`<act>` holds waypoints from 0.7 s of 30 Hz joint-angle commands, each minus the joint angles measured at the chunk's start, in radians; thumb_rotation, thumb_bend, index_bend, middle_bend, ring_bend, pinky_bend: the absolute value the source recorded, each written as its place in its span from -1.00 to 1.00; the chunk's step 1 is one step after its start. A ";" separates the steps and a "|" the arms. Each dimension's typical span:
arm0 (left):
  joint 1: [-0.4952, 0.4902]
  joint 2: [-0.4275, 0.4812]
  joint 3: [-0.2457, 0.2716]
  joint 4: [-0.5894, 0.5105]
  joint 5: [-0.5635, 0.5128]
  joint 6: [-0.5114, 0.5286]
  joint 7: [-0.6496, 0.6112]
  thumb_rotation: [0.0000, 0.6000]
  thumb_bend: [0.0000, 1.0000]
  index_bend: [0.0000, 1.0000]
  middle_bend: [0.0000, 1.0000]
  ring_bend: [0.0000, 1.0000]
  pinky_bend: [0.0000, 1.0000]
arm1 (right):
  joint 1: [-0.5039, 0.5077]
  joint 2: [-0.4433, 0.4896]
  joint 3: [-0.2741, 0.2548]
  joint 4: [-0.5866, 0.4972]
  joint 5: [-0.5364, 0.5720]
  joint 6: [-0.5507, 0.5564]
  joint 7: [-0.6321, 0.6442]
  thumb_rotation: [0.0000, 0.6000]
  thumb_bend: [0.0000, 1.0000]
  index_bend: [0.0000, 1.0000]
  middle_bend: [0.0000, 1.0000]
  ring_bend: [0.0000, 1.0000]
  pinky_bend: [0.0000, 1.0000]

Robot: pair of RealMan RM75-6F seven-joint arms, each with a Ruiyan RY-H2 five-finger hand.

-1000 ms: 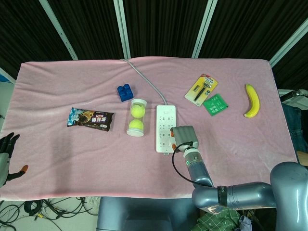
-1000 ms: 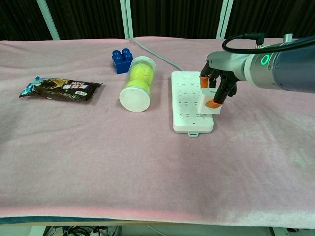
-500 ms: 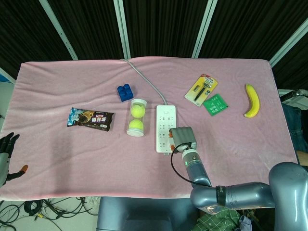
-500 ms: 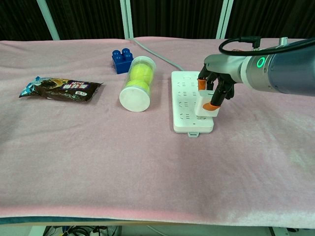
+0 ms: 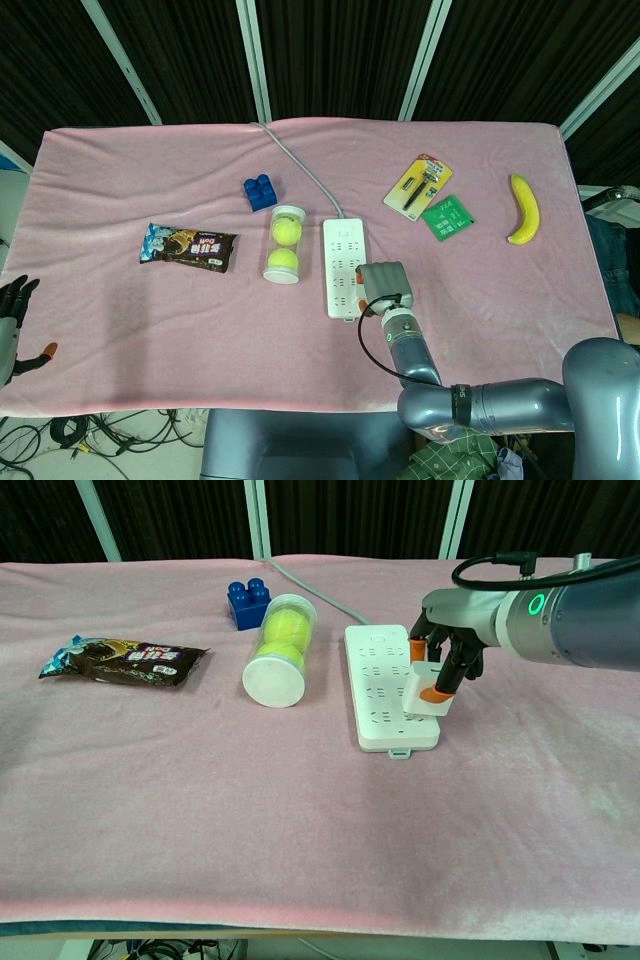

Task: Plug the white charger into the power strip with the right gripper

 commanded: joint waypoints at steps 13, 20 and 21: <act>-0.001 0.001 0.000 -0.003 -0.005 -0.002 0.001 1.00 -0.51 -0.99 -1.00 -1.00 -0.97 | -0.014 -0.008 -0.005 0.001 -0.016 -0.019 0.005 1.00 -0.38 0.50 0.31 0.35 -0.05; -0.001 0.002 -0.001 -0.004 -0.007 -0.002 0.002 1.00 -0.51 -0.99 -1.00 -1.00 -0.96 | -0.026 -0.012 -0.015 0.007 -0.034 -0.036 0.016 1.00 -0.37 0.53 0.34 0.37 -0.03; -0.001 0.002 -0.001 -0.004 -0.007 -0.002 0.003 1.00 -0.51 -0.99 -1.00 -1.00 -0.96 | -0.028 -0.011 -0.016 0.007 -0.039 -0.040 0.019 1.00 -0.37 0.54 0.35 0.38 -0.03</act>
